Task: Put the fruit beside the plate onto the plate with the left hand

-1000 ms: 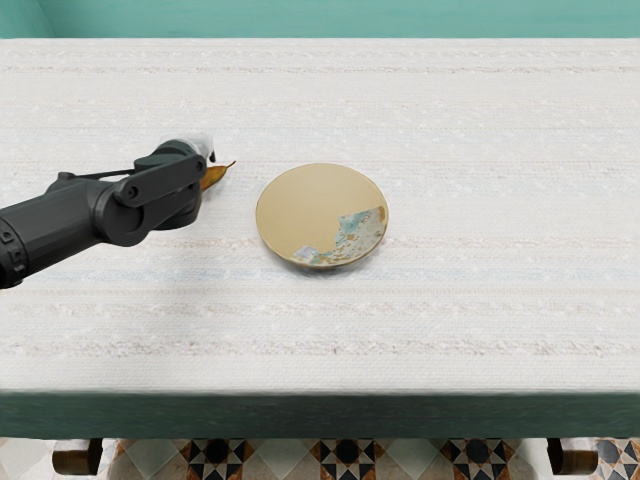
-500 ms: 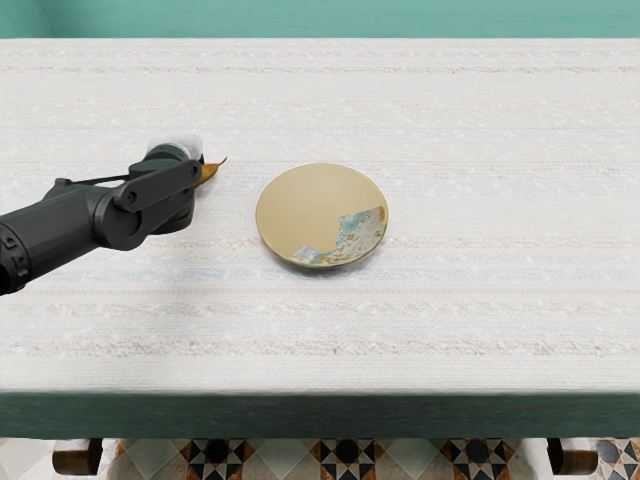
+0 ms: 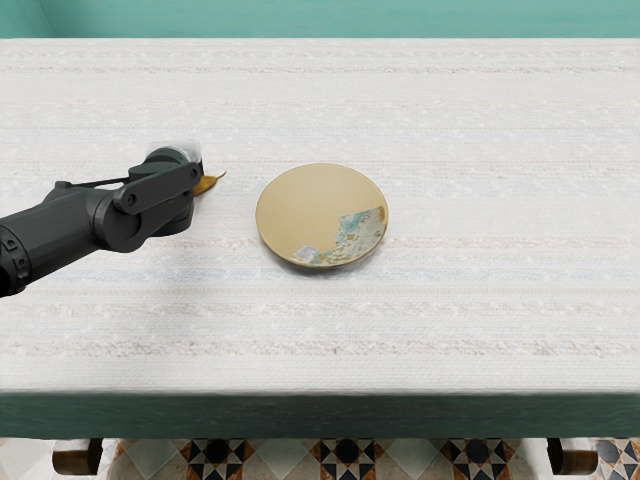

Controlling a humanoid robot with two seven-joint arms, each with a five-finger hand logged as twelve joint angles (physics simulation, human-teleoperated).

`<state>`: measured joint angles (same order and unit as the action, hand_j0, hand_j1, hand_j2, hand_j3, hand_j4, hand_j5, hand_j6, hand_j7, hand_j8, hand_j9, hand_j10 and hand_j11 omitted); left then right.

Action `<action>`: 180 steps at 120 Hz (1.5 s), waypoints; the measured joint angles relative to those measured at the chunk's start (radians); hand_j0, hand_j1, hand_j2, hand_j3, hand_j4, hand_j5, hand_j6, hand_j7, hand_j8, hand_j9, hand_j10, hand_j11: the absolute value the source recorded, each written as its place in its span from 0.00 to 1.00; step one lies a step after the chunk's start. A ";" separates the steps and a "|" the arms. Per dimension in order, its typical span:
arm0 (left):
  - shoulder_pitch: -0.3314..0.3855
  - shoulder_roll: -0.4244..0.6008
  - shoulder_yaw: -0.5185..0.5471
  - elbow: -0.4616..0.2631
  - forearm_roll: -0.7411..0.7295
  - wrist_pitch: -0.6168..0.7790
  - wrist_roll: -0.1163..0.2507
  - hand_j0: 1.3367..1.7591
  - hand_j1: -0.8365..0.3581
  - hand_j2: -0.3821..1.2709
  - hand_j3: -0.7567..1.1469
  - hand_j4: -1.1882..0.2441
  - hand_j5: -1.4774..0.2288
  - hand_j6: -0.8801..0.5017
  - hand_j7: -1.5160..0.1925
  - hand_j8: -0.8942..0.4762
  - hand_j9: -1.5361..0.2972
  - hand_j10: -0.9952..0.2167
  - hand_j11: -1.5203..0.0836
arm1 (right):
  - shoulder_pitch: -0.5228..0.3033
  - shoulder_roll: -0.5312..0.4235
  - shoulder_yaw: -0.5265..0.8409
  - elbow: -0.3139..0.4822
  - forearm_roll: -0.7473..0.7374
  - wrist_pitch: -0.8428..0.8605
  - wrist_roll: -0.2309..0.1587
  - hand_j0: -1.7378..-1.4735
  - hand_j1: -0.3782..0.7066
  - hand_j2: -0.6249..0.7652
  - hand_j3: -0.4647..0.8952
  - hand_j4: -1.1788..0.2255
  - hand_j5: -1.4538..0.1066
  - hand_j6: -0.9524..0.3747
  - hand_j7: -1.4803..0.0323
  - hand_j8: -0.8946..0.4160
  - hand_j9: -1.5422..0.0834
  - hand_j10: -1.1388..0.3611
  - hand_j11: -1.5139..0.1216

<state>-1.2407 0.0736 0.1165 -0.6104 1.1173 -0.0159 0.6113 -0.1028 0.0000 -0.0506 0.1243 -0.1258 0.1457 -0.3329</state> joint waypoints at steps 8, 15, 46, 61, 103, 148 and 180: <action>-0.002 0.000 0.000 -0.001 -0.002 -0.001 0.000 0.76 0.49 0.39 0.40 0.49 0.42 0.29 0.44 0.28 0.42 0.34 0.47 | 0.000 0.000 0.000 0.000 0.000 0.000 0.000 0.30 0.03 0.45 0.34 0.84 0.93 0.72 0.98 0.68 0.95 0.76 0.93; -0.003 0.000 -0.001 -0.001 -0.003 -0.002 0.000 0.76 0.49 0.40 0.40 0.50 0.41 0.29 0.43 0.27 0.41 0.33 0.46 | 0.000 0.000 0.000 0.000 0.000 0.000 0.000 0.30 0.03 0.45 0.34 0.84 0.93 0.72 0.98 0.68 0.95 0.76 0.93; -0.017 0.000 -0.008 -0.011 -0.020 -0.028 0.000 0.76 0.49 0.44 0.40 0.48 0.39 0.28 0.42 0.28 0.40 0.32 0.45 | 0.000 0.000 0.000 0.000 0.000 0.000 0.000 0.30 0.03 0.45 0.34 0.84 0.93 0.72 0.98 0.68 0.95 0.76 0.93; -0.056 0.012 -0.011 -0.041 -0.041 -0.042 0.000 0.76 0.48 0.44 0.40 0.47 0.40 0.27 0.42 0.27 0.40 0.32 0.45 | 0.000 0.000 0.000 0.000 0.000 0.000 0.000 0.30 0.03 0.45 0.34 0.84 0.93 0.72 0.98 0.68 0.95 0.76 0.93; -0.131 0.015 -0.015 -0.120 -0.110 -0.084 0.000 0.76 0.47 0.47 0.40 0.44 0.39 0.27 0.41 0.27 0.40 0.32 0.45 | 0.000 0.000 0.000 0.000 0.000 0.000 0.000 0.30 0.03 0.45 0.34 0.84 0.93 0.72 0.98 0.68 0.95 0.76 0.93; -0.180 -0.016 -0.040 -0.175 -0.140 -0.089 0.000 0.76 0.45 0.47 0.40 0.42 0.39 0.29 0.41 0.29 0.40 0.35 0.45 | 0.000 0.000 0.000 0.000 0.000 0.000 0.000 0.30 0.03 0.45 0.34 0.84 0.93 0.72 0.98 0.68 0.95 0.76 0.93; -0.195 -0.071 -0.074 -0.178 -0.142 -0.081 -0.001 0.76 0.44 0.48 0.40 0.41 0.39 0.29 0.42 0.30 0.40 0.35 0.45 | 0.000 0.000 0.000 0.000 0.000 0.000 0.000 0.30 0.03 0.45 0.34 0.84 0.93 0.72 0.98 0.68 0.95 0.76 0.93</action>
<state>-1.4358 0.0023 0.0426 -0.7886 0.9758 -0.0967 0.6108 -0.1028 0.0000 -0.0506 0.1242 -0.1258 0.1457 -0.3329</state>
